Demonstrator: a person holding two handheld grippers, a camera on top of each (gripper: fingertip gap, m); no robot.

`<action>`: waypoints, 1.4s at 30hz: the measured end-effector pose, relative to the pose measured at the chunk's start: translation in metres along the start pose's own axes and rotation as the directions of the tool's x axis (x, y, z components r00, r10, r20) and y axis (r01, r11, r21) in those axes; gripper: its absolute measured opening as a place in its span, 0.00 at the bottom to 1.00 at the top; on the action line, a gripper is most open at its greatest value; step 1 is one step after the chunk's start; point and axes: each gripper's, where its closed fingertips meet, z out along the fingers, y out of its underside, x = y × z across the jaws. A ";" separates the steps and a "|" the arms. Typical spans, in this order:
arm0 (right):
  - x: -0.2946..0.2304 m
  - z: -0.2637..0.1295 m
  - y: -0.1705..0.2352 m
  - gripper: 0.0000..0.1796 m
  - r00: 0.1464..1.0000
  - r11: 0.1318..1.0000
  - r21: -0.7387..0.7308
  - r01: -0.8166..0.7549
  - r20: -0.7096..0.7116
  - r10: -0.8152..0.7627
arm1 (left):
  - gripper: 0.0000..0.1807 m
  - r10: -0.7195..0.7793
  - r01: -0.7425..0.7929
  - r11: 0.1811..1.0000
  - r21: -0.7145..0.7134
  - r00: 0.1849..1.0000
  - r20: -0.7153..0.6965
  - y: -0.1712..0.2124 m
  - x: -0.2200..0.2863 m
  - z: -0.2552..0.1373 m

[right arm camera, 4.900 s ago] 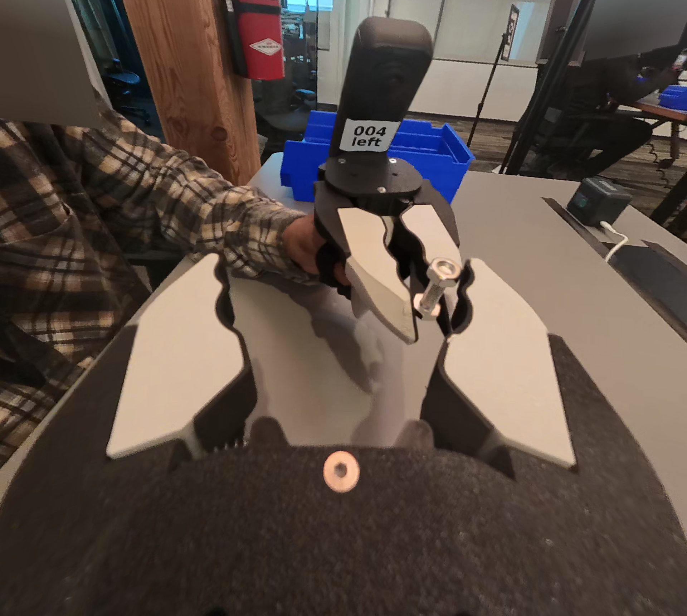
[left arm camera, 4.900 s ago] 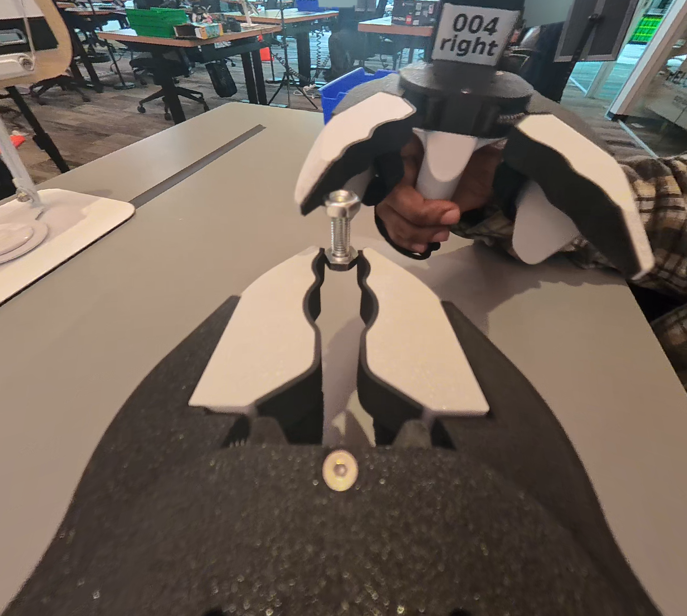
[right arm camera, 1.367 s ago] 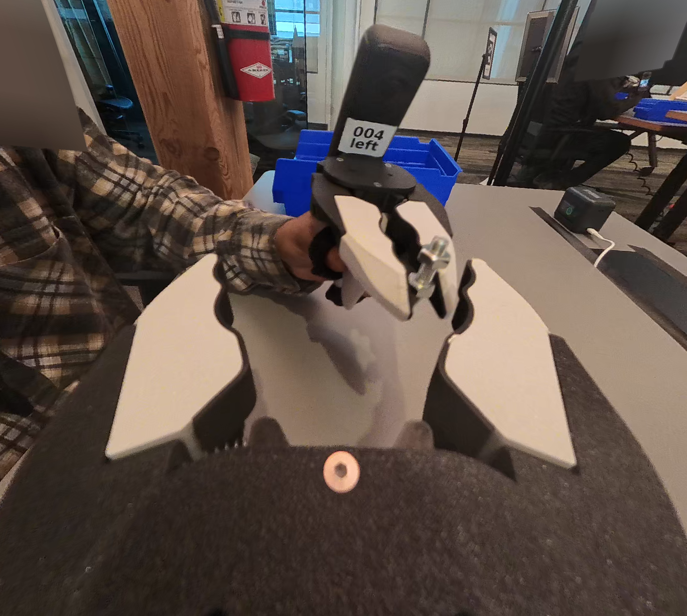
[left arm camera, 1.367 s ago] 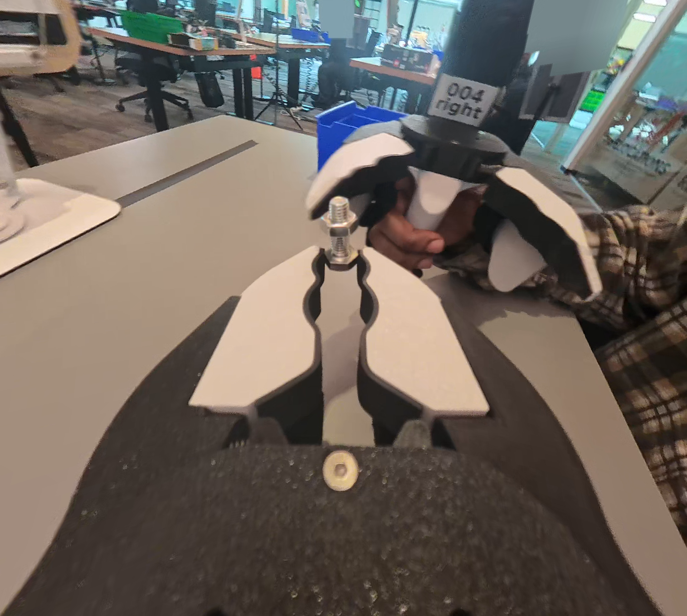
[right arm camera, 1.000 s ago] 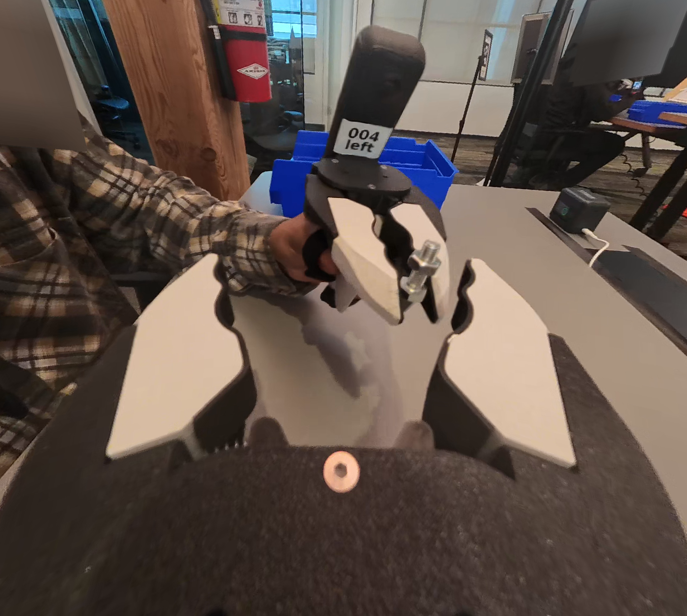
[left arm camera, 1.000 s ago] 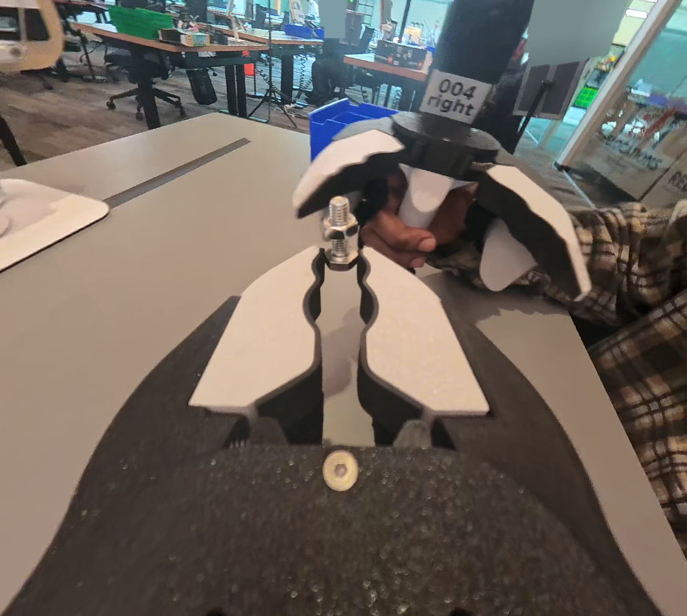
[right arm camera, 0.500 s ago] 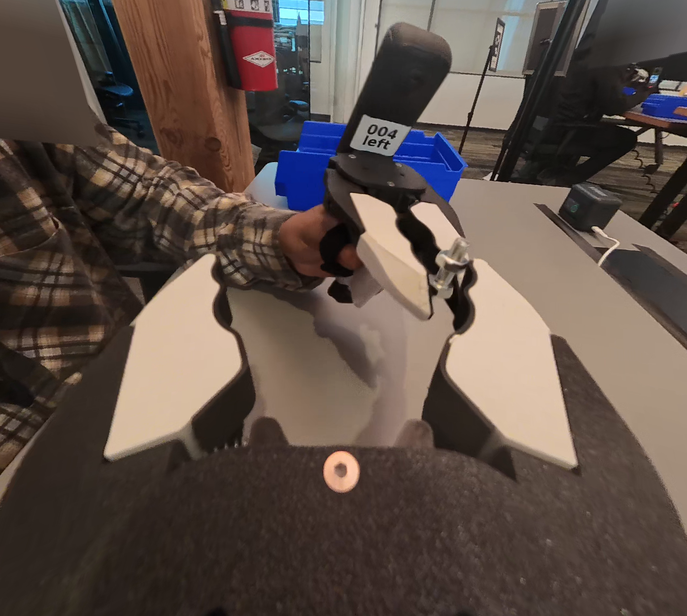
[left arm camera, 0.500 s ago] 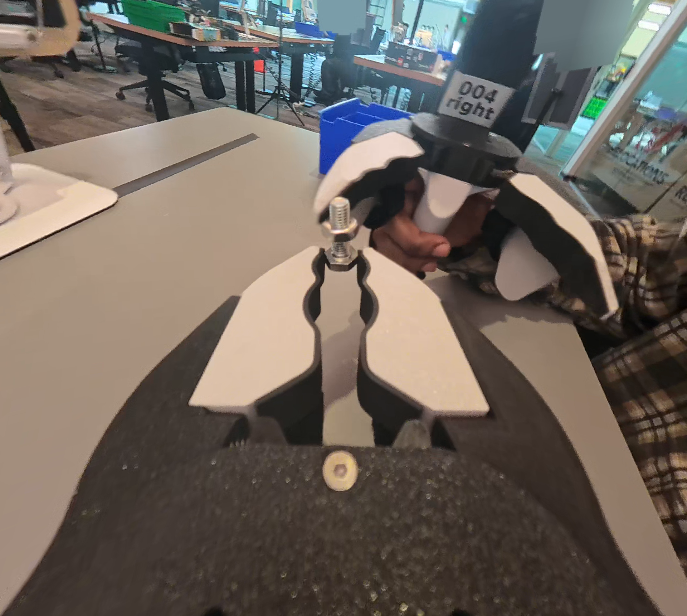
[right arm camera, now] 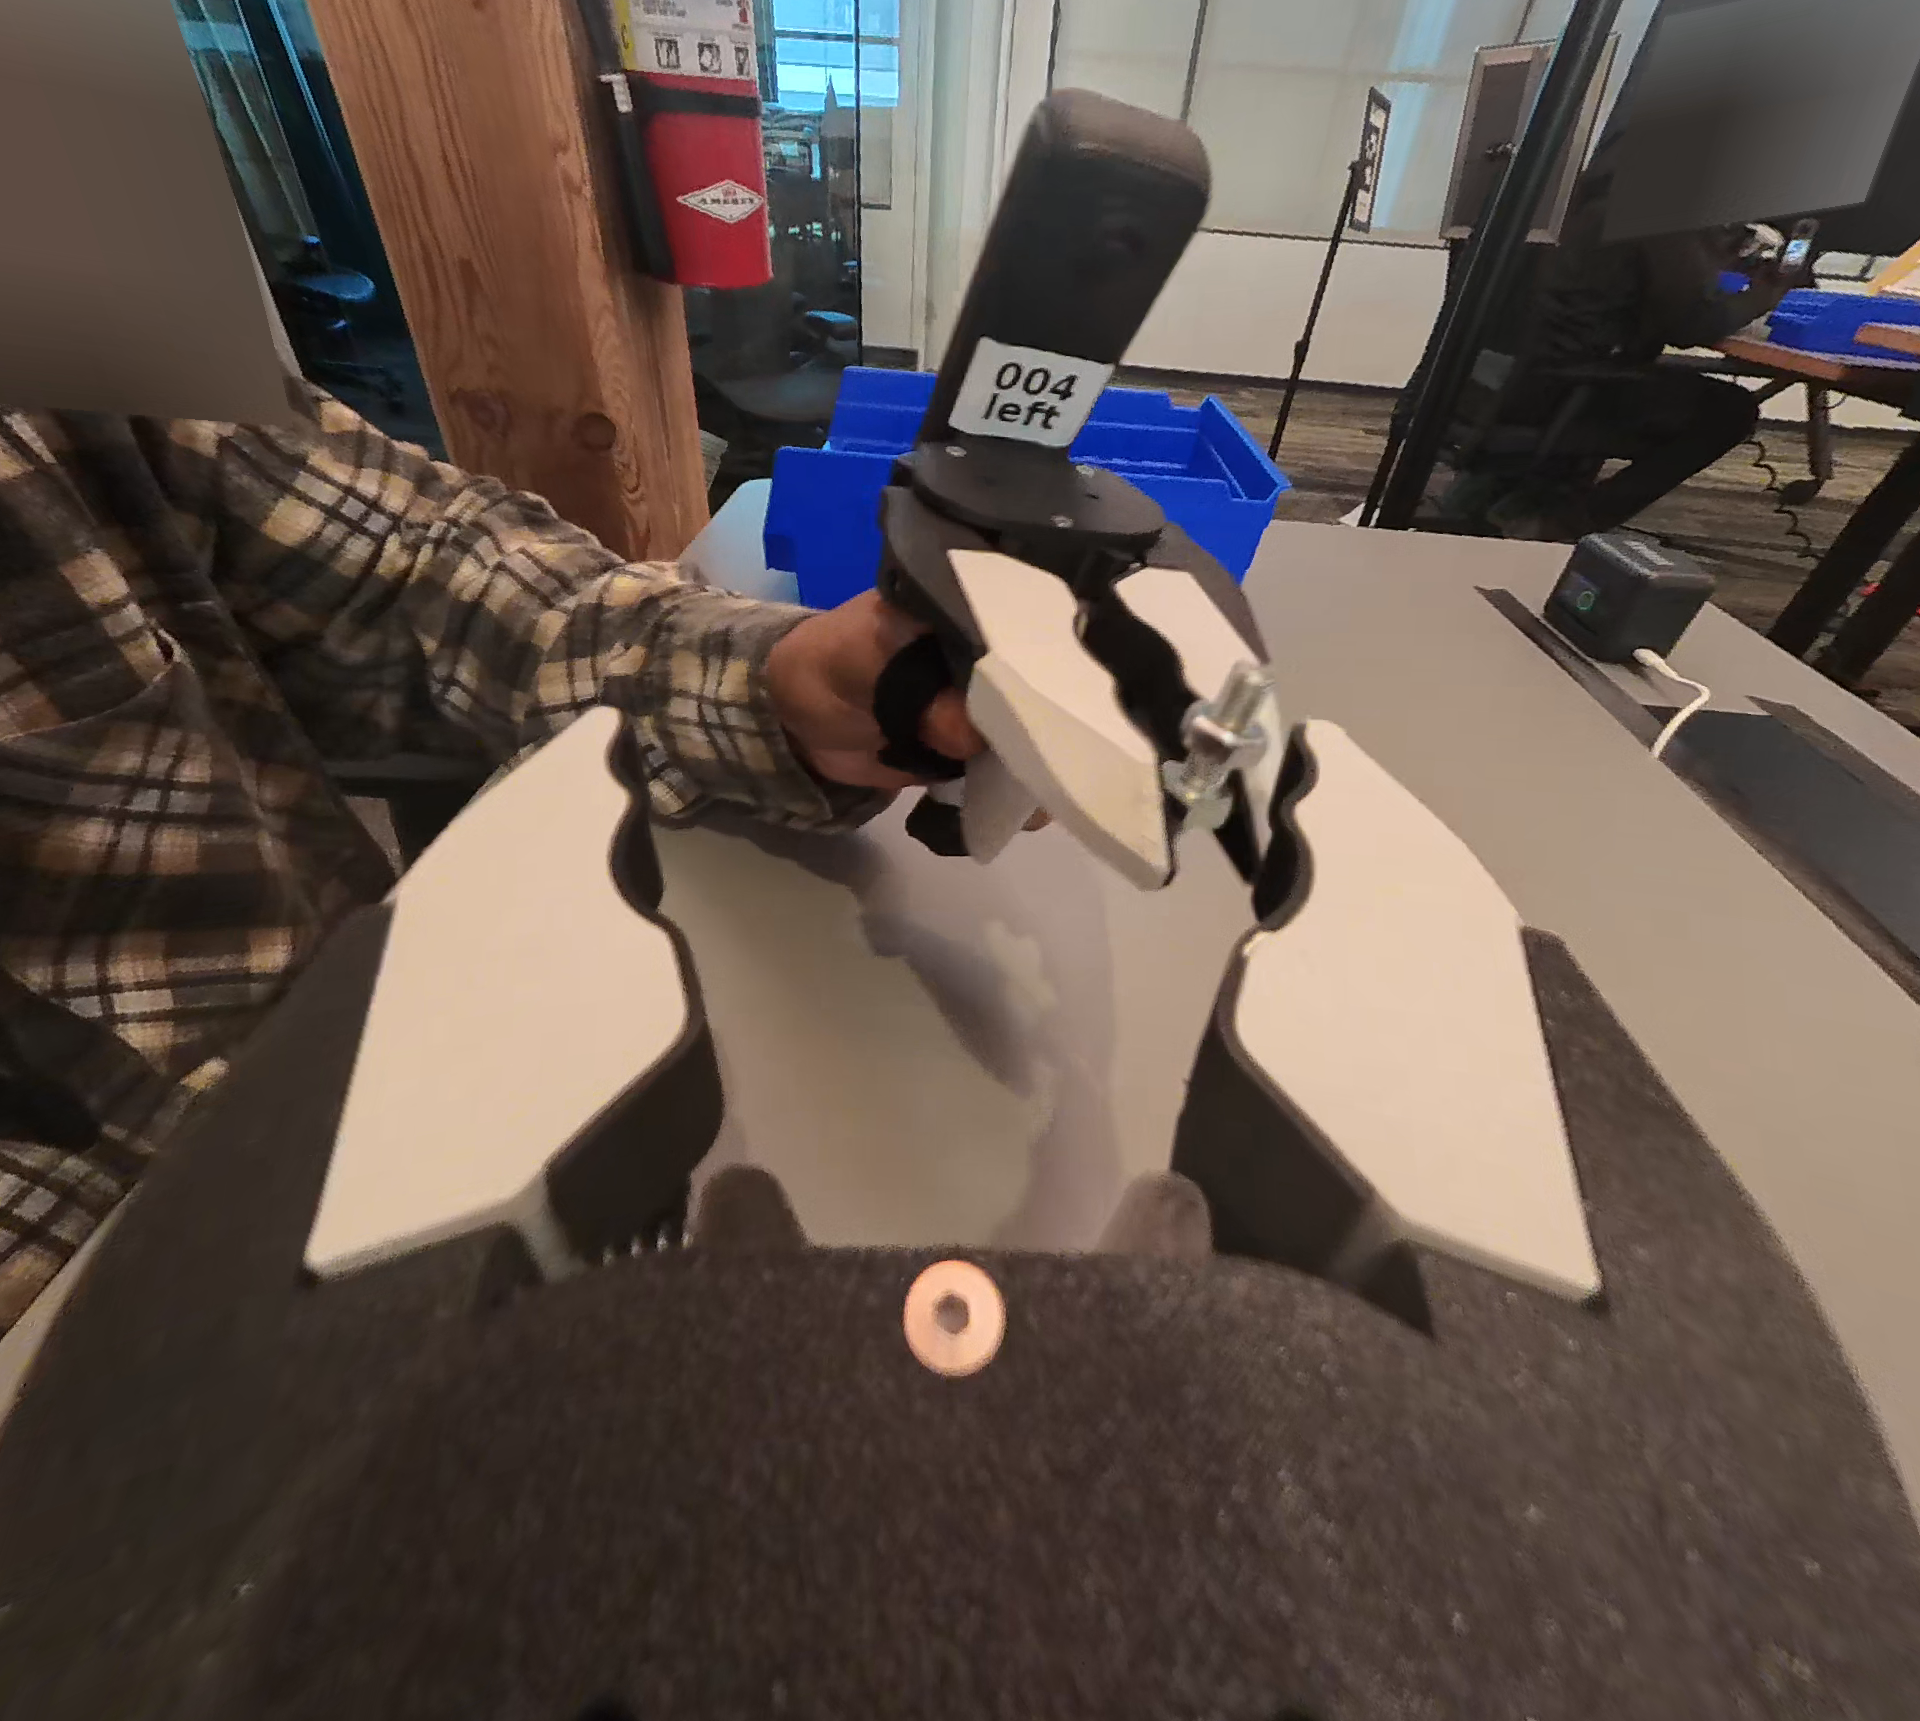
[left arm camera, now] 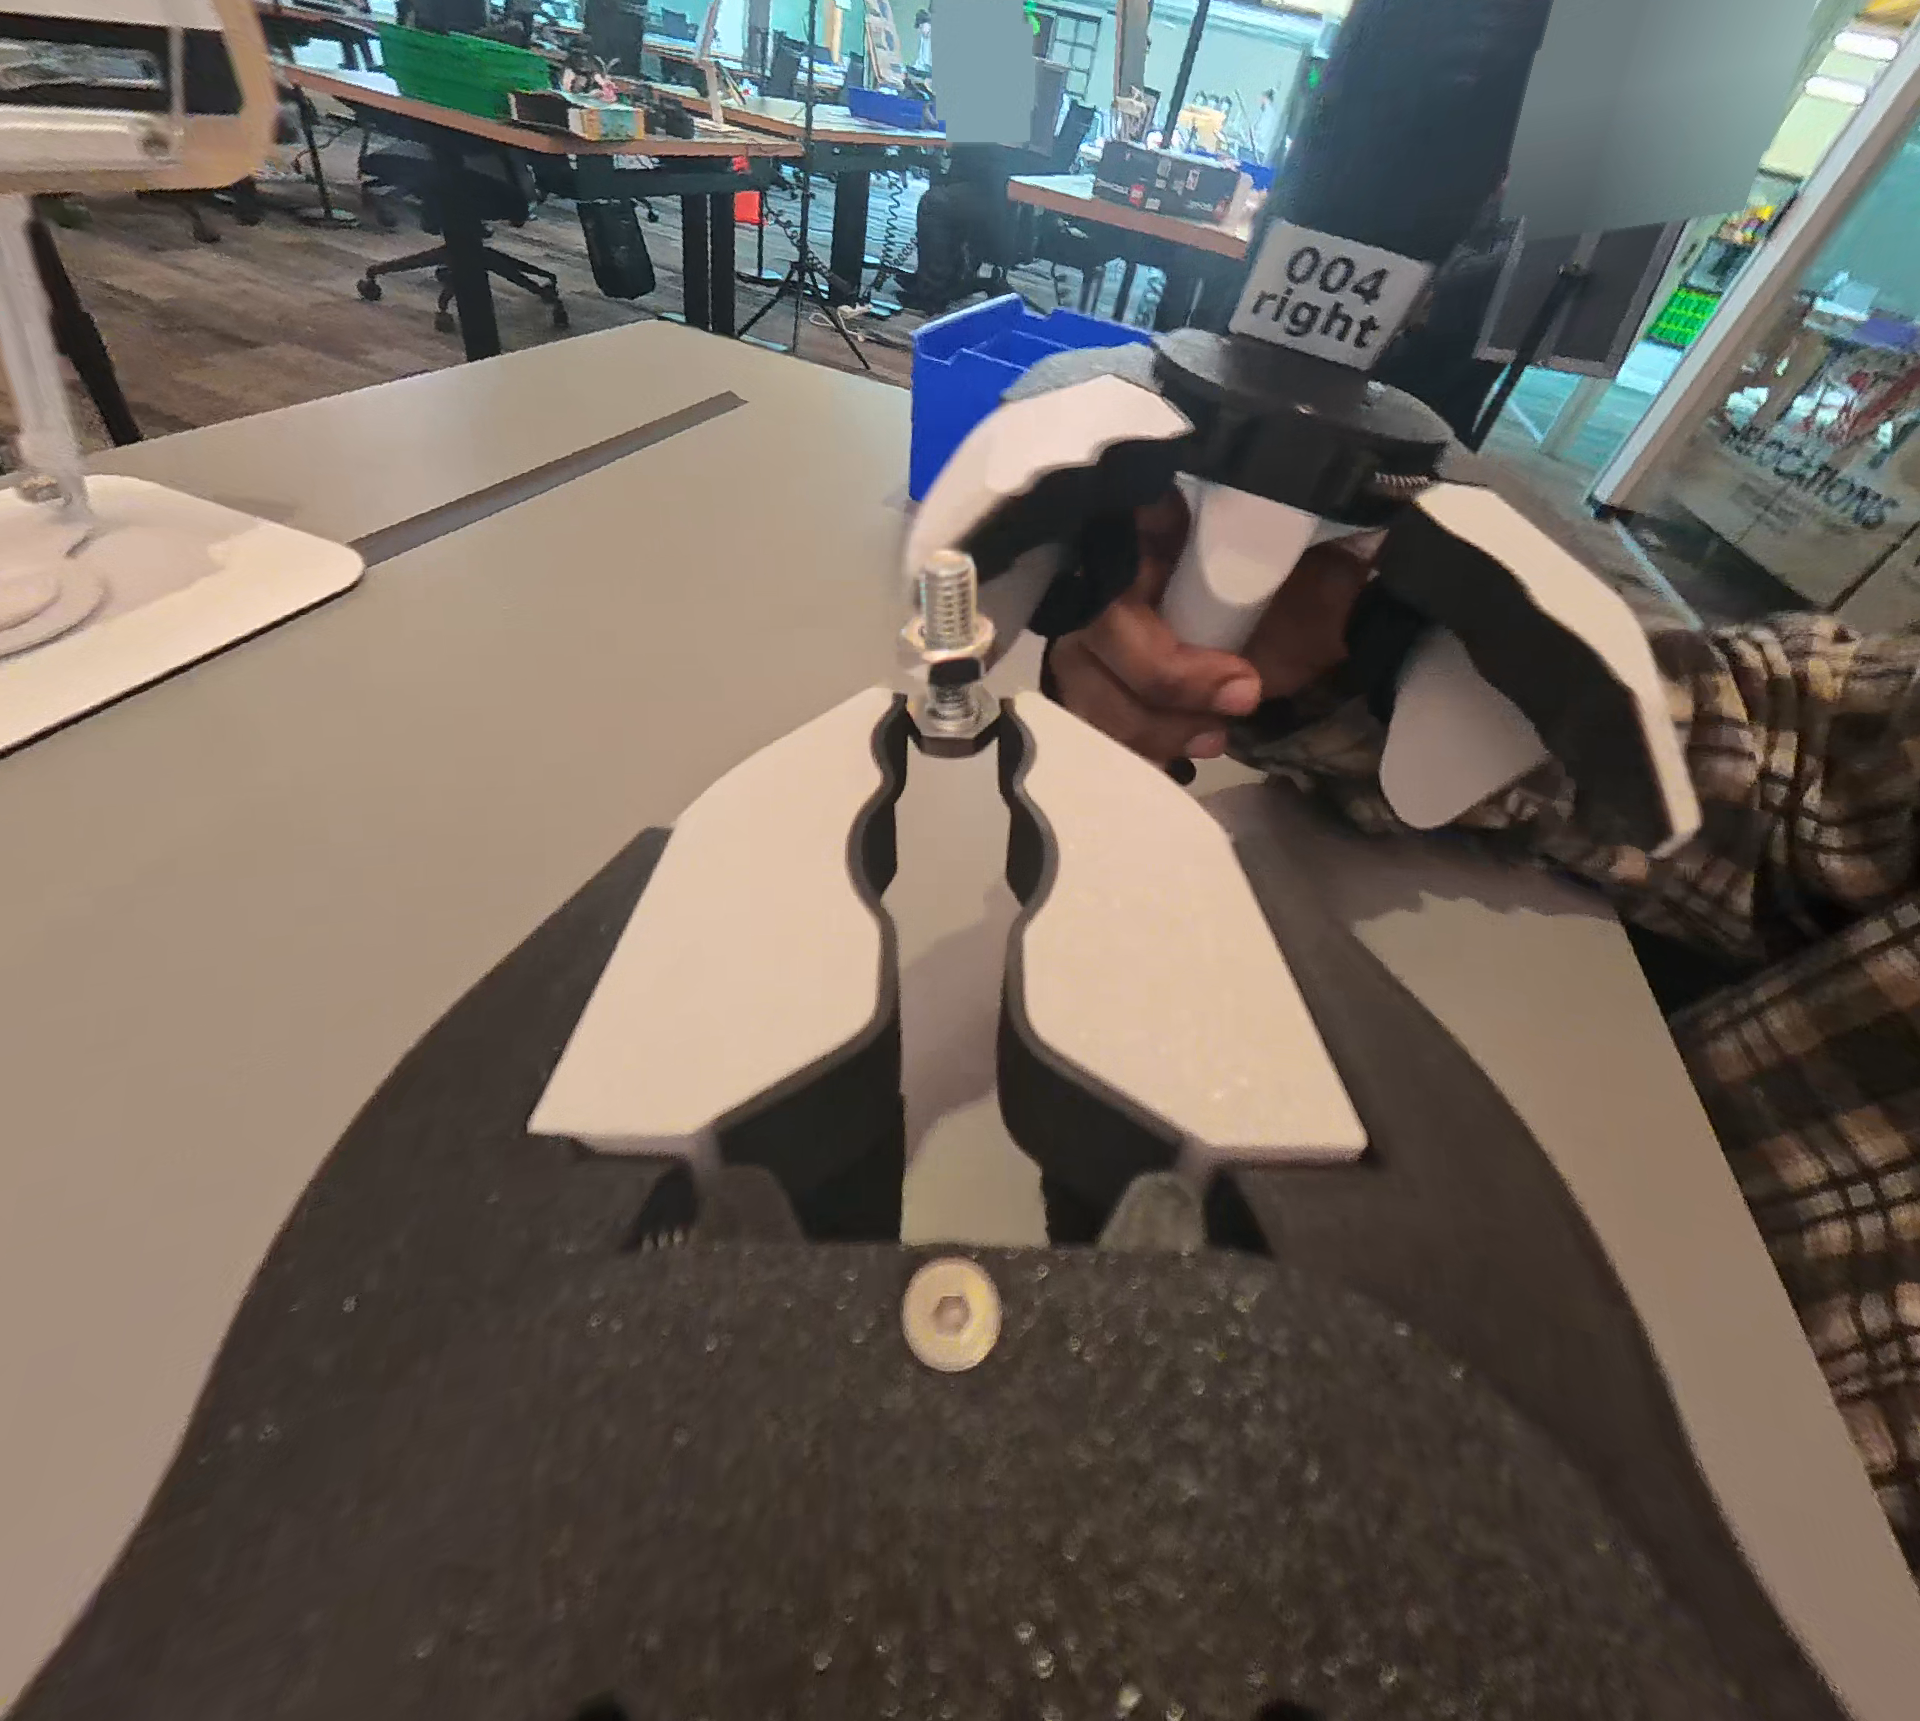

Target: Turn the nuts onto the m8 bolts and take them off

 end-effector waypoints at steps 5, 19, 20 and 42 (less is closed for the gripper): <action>0.005 -0.006 -0.005 0.52 1.000 1.000 0.023 0.008 -0.023 -0.008 | 0.09 0.055 -0.058 0.996 -0.063 0.997 -0.045 0.012 0.017 0.013; 0.019 -0.021 0.003 0.06 0.997 0.998 0.006 -0.068 -0.028 0.068 | 0.09 0.111 -0.119 0.989 -0.085 0.989 -0.093 0.017 0.032 0.018; 0.019 -0.021 0.005 0.06 0.997 0.998 -0.003 -0.070 -0.029 0.070 | 0.09 0.112 -0.120 0.989 -0.083 0.989 -0.095 0.017 0.032 0.018; 0.061 -0.270 -0.072 0.04 0.697 0.972 -0.168 -0.163 -0.717 -0.007 | 0.37 0.134 -0.144 0.988 -0.051 0.979 -0.156 0.015 0.050 0.028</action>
